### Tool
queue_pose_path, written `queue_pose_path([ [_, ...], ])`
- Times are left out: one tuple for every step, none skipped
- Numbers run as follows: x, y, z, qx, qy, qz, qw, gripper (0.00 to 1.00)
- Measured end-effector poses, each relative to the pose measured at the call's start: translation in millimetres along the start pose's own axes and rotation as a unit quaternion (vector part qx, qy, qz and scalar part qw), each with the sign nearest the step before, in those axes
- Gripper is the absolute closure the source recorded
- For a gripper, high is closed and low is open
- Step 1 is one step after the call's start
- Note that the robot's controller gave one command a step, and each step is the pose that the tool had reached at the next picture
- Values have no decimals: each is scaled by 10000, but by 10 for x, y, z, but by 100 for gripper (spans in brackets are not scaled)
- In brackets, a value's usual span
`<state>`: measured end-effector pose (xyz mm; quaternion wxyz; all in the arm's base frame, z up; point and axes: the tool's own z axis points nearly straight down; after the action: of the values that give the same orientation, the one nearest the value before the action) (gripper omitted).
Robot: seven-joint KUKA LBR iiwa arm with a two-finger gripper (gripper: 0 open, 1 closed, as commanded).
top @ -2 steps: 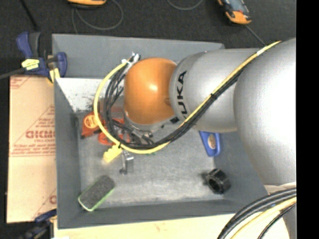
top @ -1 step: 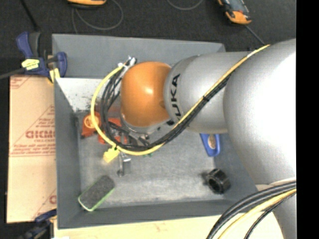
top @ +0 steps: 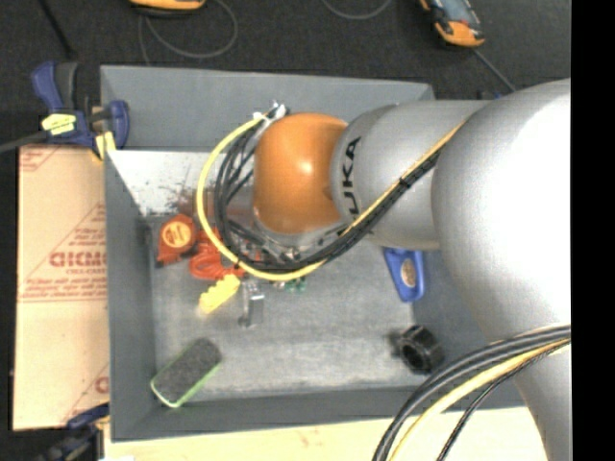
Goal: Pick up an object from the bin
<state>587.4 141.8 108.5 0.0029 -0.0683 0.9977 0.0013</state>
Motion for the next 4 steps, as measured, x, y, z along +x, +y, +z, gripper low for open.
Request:
queue_pose_path([
  [-60,-35,287,16,13,-549,9985,0],
  [-58,180,372,8,7,-1174,9931,0],
  [-124,170,372,9,-15,-1283,9917,100],
  [-124,173,372,4,-13,-1275,9918,100],
])
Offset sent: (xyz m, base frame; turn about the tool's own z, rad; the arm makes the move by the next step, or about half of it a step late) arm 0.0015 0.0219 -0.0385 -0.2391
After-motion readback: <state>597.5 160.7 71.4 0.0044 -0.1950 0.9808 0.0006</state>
